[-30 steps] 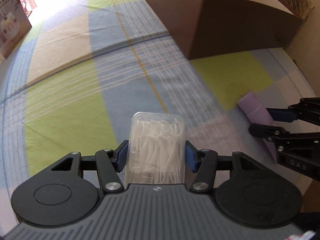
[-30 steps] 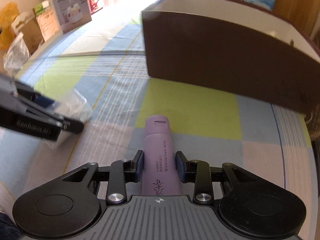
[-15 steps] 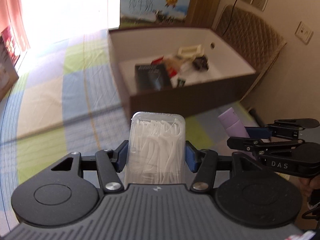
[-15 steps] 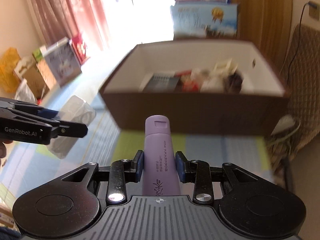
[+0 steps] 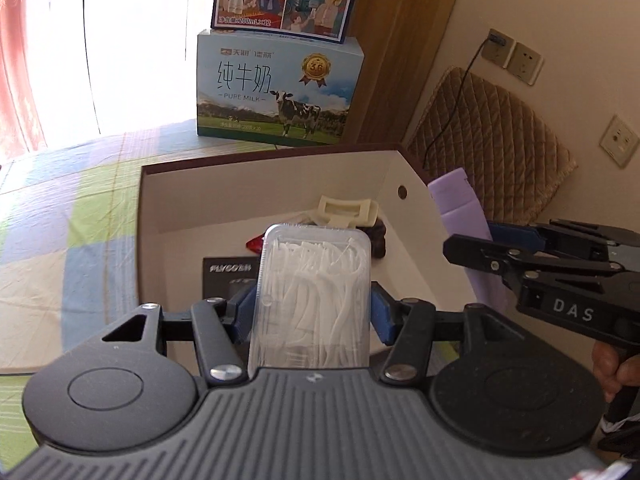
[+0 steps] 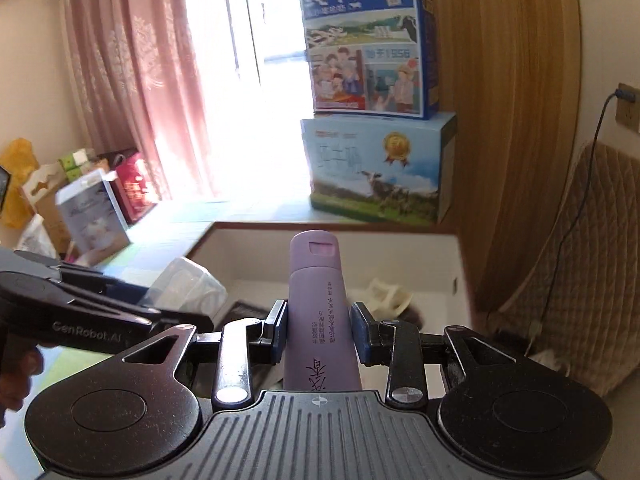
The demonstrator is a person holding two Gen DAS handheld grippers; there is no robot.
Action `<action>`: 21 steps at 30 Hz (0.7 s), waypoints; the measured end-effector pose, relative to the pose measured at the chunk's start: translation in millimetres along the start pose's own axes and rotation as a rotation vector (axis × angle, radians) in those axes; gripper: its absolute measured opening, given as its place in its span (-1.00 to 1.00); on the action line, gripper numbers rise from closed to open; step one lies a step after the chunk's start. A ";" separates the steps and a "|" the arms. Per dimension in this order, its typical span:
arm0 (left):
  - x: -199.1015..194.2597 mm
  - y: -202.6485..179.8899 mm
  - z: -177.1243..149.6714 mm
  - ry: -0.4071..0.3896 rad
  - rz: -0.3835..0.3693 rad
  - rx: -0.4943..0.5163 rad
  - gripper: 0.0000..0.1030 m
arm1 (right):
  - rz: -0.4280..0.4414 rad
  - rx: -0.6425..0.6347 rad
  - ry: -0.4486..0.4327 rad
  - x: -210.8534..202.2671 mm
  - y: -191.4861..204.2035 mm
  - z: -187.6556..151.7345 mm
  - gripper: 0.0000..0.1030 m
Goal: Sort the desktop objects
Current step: 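Carry the floss box and lilac tube over the cardboard box with both tools, then lower both tools into the box and open them to drop the items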
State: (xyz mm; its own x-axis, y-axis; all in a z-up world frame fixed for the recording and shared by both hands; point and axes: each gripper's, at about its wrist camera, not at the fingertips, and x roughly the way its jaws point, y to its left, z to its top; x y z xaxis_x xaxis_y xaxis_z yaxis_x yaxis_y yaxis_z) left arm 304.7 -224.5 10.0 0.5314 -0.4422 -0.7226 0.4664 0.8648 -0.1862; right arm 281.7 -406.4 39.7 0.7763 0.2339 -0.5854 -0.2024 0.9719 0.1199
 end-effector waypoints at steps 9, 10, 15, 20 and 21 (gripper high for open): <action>76.2 -1.7 35.1 0.074 0.010 -0.066 0.01 | -0.002 -0.014 0.113 67.9 -41.8 1.5 -0.40; 83.3 -0.6 35.8 0.084 0.013 -0.071 0.01 | 0.003 -0.007 0.126 73.9 -45.3 1.0 -0.40; 112.3 3.1 38.8 0.121 0.032 -0.079 0.01 | 0.006 -0.005 0.174 96.2 -53.4 -2.6 -0.40; 132.6 8.7 41.8 0.149 0.038 -0.093 0.01 | 0.017 -0.003 0.197 110.8 -58.2 -2.3 -0.40; 134.8 9.7 42.1 0.152 0.039 -0.095 0.01 | 0.018 -0.004 0.200 112.9 -58.3 -2.0 -0.40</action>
State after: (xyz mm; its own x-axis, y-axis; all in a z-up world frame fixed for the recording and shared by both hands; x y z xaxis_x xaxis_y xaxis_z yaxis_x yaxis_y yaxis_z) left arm 410.7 -285.7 -61.2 0.4316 -0.3727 -0.8215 0.3745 0.9025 -0.2127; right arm 380.0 -436.7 -35.0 0.6384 0.2415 -0.7309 -0.2179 0.9674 0.1293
